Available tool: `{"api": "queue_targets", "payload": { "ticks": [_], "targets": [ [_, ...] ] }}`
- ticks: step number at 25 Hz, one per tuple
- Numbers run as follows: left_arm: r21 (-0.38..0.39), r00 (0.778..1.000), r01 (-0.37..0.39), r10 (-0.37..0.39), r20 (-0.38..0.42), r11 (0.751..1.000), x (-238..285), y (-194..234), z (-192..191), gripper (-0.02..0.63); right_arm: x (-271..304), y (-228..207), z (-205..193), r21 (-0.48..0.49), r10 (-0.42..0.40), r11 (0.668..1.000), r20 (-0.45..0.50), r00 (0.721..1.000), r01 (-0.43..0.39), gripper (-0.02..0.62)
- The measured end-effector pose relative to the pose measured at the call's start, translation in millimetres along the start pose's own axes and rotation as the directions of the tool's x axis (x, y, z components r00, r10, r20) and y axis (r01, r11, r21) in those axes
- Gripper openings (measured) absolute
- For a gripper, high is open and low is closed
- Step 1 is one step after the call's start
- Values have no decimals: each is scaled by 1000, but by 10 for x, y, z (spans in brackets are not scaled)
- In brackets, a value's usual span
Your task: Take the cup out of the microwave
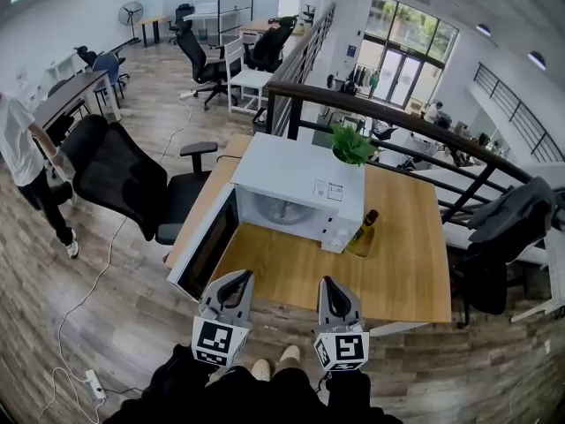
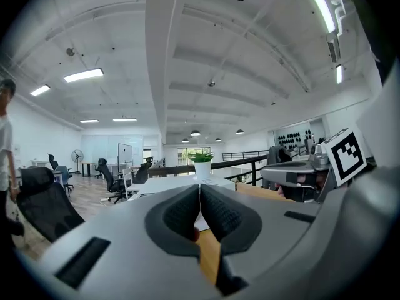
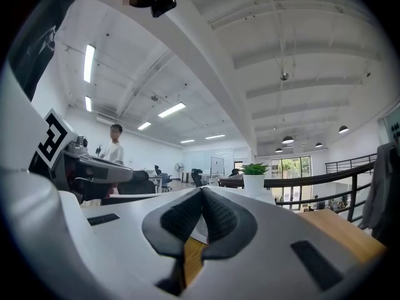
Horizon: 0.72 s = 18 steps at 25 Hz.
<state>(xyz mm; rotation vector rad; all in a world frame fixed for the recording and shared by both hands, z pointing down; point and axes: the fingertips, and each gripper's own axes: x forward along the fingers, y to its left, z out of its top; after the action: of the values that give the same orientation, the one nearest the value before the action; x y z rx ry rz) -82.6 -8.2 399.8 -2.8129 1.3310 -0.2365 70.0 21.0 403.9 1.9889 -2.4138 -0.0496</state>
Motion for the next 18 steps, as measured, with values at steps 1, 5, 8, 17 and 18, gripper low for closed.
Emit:
{"api": "queue_targets", "payload": {
  "ticks": [1, 5, 8, 17, 18],
  "targets": [
    [0, 1000, 4, -4, 4, 1000, 53, 10, 4, 25, 38, -27, -19, 1, -3, 1000, -3, 1000, 3, 15],
    [-9, 1000, 8, -8, -7, 1000, 273, 62, -43, 25, 231, -153, -111, 4, -4, 1000, -15, 1000, 4, 15],
    [-12, 1000, -2, 2, -16, 1000, 473, 142, -72, 25, 448, -235, -173, 3, 12, 1000, -19, 1000, -12, 15],
    [-33, 997, -35, 32, -72, 999, 1205, 498, -249, 25, 1242, -444, -468, 35, 70, 997, -74, 995, -67, 15],
    [-39, 996, -37, 34, -82, 999, 1295, 539, -304, 25, 1334, -457, -528, 38, 78, 996, -85, 993, -75, 15]
  ]
}}
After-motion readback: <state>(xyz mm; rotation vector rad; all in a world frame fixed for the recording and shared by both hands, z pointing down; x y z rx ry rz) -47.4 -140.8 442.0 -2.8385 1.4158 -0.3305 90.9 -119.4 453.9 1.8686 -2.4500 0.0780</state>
